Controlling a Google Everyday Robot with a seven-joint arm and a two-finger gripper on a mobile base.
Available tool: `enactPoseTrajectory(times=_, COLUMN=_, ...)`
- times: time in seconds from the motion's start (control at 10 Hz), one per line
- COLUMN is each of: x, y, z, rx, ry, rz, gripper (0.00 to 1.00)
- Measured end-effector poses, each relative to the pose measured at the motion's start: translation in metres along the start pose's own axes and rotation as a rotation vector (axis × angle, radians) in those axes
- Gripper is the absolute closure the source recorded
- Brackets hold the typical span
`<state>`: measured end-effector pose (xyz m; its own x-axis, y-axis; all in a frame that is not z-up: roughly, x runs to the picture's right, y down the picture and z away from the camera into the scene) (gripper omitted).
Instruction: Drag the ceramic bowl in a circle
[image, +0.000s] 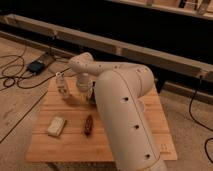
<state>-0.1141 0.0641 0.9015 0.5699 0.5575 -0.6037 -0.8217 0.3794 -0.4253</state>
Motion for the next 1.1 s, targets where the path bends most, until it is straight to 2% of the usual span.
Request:
enactPoseTrajectory(times=0.2, x=-0.001, y=-0.001, z=-0.001, rx=0.000, ry=-0.007, rz=0.004, gripper=0.20)
enactPoseTrajectory(times=0.8, x=-0.005, y=-0.006, z=-0.010, rx=0.005, ry=-0.041, rz=0.013, gripper=0.20)
enactPoseTrajectory(times=1.1, x=-0.008, y=-0.010, z=-0.023, rx=0.011, ry=-0.077, rz=0.026, gripper=0.20)
